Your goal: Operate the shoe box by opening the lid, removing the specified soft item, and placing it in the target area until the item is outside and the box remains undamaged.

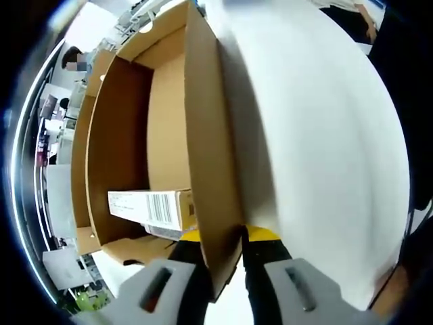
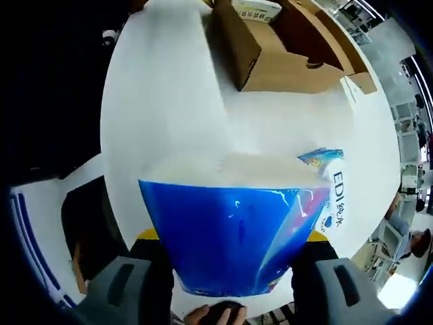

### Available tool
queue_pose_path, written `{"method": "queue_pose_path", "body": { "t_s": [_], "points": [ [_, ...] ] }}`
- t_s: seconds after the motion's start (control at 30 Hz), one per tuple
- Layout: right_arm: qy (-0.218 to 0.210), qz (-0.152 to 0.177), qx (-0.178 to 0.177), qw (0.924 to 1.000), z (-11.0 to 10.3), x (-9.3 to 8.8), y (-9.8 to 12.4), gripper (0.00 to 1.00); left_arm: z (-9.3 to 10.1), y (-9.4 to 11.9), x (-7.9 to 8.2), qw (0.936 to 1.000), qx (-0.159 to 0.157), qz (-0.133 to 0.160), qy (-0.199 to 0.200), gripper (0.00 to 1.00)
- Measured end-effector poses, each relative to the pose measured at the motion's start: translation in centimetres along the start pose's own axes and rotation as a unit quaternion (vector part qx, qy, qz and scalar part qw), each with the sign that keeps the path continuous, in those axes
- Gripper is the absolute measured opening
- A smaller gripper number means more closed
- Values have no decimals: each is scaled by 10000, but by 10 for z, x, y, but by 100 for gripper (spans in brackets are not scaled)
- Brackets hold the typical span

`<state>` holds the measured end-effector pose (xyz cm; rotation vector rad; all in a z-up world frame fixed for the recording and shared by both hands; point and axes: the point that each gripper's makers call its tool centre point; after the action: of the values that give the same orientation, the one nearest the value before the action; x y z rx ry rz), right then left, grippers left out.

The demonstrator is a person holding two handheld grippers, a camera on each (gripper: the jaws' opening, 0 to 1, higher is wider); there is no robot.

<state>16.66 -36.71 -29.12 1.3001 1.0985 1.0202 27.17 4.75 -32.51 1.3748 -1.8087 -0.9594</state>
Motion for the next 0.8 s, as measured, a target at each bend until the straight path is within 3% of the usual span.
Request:
{"method": "queue_pose_path", "body": {
  "t_s": [0.4,0.8],
  "points": [
    [328,-374,-82,9987,4,-10,-7,70,-1,0,0,10000,1,-5,-11,14],
    [375,-397,-73,9985,5,-12,-12,69,-1,-1,0,10000,5,-10,-12,14]
  ]
}}
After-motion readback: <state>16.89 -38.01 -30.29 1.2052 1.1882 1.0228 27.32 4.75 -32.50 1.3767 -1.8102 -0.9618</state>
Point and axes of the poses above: the point that each gripper's makers call its tool centre point, and the gripper's own axes: y roughly backward along the fingers, z roughly to its right, x roughly out of its top, and after that the axes turned 12 degrees about x, right-handed
